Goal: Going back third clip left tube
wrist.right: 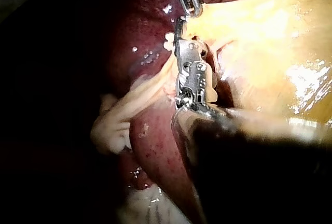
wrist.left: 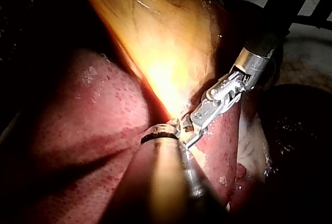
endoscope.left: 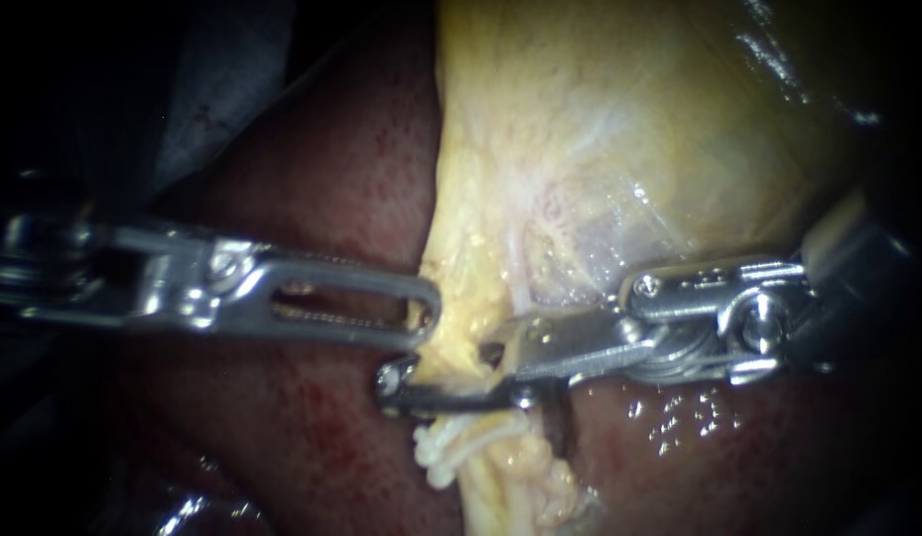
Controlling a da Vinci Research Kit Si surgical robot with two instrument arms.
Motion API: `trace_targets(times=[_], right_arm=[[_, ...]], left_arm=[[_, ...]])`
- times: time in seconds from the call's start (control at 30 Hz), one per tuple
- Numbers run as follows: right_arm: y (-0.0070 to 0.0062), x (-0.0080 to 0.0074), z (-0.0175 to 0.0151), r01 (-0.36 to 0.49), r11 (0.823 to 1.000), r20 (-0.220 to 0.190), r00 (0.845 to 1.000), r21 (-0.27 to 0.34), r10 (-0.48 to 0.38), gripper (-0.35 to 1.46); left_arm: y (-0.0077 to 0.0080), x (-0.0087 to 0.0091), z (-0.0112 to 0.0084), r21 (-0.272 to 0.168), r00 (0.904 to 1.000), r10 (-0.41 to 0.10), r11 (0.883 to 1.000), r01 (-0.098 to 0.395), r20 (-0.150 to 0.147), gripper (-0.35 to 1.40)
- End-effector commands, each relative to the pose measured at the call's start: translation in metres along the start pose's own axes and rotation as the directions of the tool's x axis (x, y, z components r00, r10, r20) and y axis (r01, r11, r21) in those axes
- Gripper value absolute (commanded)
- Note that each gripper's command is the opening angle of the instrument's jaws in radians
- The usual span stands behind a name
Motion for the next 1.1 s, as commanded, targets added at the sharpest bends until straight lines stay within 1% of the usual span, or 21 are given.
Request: trace_targets(times=[0.03, 0.37, 0.5, 0.53, 0.6, 0.67, 0.8, 1.0, 1.1], right_arm=[[0.0, 0.0, 0.0, 0.0, 1.0, 0.0, 1.0, 0.0, 0.0, -0.35], [0.0, 0.0, 0.0001, 0.0, 1.0, 0.0, 1.0, 0.0, 0.0, -0.35], [0.0, 0.0003, 0.0004, -0.002, 1.0, -0.012, 1.0, -0.022, 0.002, 0.27], [0.0001, 0.0004, 0.0006, 0.015, 1.0, -0.012, 1.0, -0.024, -0.015, 0.37], [0.0001, 0.0005, 0.0011, 0.043, 0.998, -0.015, 0.999, -0.035, -0.044, 0.48], [0.0, 0.0007, 0.0017, 0.048, 0.998, -0.016, 0.999, -0.039, -0.049, 0.51], [-0.0003, 0.0007, 0.0025, 0.054, 0.998, -0.016, 0.998, -0.043, -0.055, 0.53], [-0.0004, 0.0007, 0.0027, 0.066, 0.997, -0.016, 0.998, -0.045, -0.067, 0.53], [-0.0004, 0.0007, 0.0028, 0.09, 0.995, -0.014, 0.996, -0.046, -0.09, 0.53]], left_arm=[[0.0, 0.0, 0.0, 0.001, 1.0, 0.0, 1.0, 0.0, 0.0, -0.35], [0.0, 0.0, 0.0, 0.001, 1.0, 0.0, 1.0, 0.0, 0.0, -0.35], [-0.0001, 0.0, 0.0, 0.001, 1.0, 0.0, 1.0, 0.0, 0.0, -0.35], [-0.0001, 0.0, 0.0, 0.001, 1.0, 0.0, 1.0, 0.0, 0.0, -0.35], [-0.0001, 0.0, 0.0, 0.001, 1.0, 0.0, 1.0, 0.0, 0.0, -0.35], [-0.0001, 0.0, 0.0, 0.0, 1.0, 0.0, 1.0, 0.0, 0.0, -0.35], [-0.0002, 0.0001, 0.0, 0.0, 1.0, -0.001, 1.0, 0.001, 0.001, -0.35], [-0.0003, 0.0001, 0.0001, -0.001, 1.0, -0.001, 1.0, 0.001, 0.001, -0.35], [-0.0003, 0.0001, 0.0001, -0.001, 1.0, -0.001, 1.0, 0.001, 0.001, -0.35]])
